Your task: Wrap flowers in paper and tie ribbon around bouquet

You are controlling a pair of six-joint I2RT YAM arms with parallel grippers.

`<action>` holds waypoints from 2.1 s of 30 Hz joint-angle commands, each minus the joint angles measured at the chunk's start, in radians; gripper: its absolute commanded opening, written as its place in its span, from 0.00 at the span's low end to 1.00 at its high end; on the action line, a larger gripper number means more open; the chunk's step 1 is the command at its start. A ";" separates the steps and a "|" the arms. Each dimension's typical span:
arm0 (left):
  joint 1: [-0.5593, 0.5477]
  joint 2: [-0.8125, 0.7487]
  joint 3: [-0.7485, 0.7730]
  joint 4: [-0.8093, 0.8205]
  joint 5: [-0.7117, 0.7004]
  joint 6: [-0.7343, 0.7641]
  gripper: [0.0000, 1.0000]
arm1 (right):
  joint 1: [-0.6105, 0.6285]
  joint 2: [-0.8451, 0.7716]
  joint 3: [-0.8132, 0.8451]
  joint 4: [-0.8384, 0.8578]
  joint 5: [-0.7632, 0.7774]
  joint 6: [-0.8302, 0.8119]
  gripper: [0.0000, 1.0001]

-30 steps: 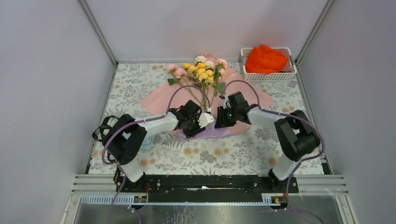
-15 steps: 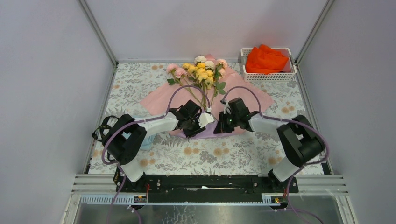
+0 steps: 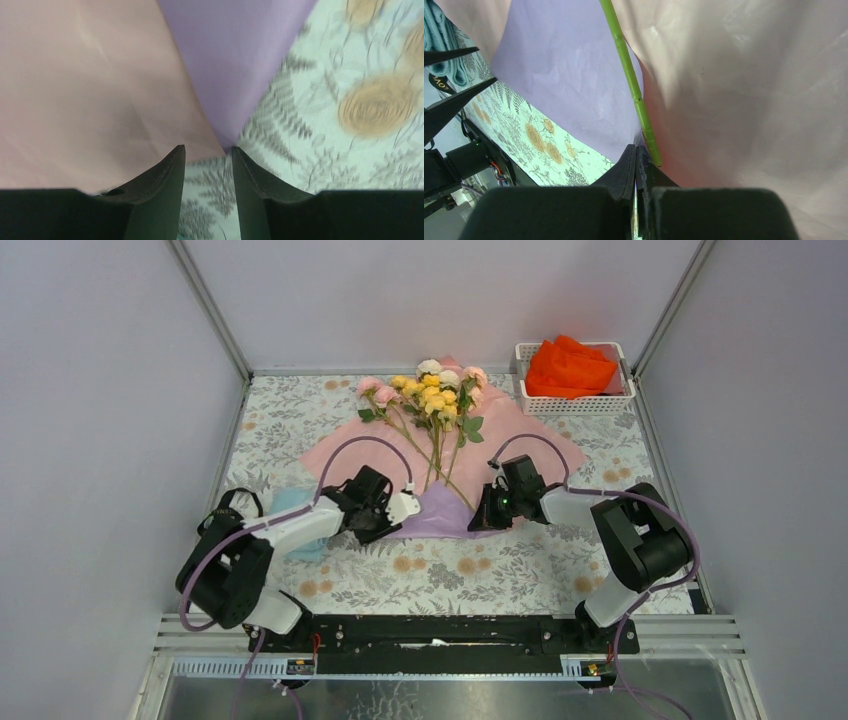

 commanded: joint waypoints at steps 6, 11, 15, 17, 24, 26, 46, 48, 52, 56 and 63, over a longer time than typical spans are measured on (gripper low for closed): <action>0.054 -0.210 0.043 -0.173 -0.079 0.066 0.46 | -0.005 0.040 0.006 -0.130 0.095 -0.047 0.00; -0.047 -0.130 0.242 -0.154 0.141 -0.040 0.31 | -0.006 0.027 0.019 -0.132 0.082 -0.042 0.00; -0.162 0.042 0.289 -0.001 0.148 -0.116 0.05 | -0.006 0.044 0.027 -0.111 0.035 -0.031 0.00; -0.189 0.135 0.329 0.056 0.150 -0.155 0.00 | -0.006 0.058 0.027 -0.101 0.030 -0.023 0.00; -0.232 0.328 0.390 0.162 0.285 -0.266 0.00 | -0.007 0.070 -0.008 -0.036 0.038 0.009 0.00; -0.235 0.345 0.356 0.160 0.294 -0.256 0.00 | -0.007 0.074 -0.015 -0.025 0.043 0.012 0.00; -0.106 0.145 0.068 -0.189 -0.028 0.022 0.00 | -0.007 0.001 -0.022 -0.169 0.196 -0.075 0.00; -0.084 0.088 0.040 -0.211 -0.041 0.032 0.00 | -0.007 0.005 -0.018 -0.172 0.195 -0.078 0.00; -0.063 -0.033 0.054 -0.295 -0.050 0.060 0.00 | -0.007 0.005 -0.010 -0.177 0.192 -0.084 0.00; -0.063 -0.140 0.170 -0.372 0.066 0.078 0.02 | -0.006 -0.002 0.005 -0.206 0.207 -0.098 0.00; -0.118 -0.059 0.248 -0.050 0.212 -0.151 0.00 | 0.002 -0.008 0.028 -0.224 0.216 -0.099 0.00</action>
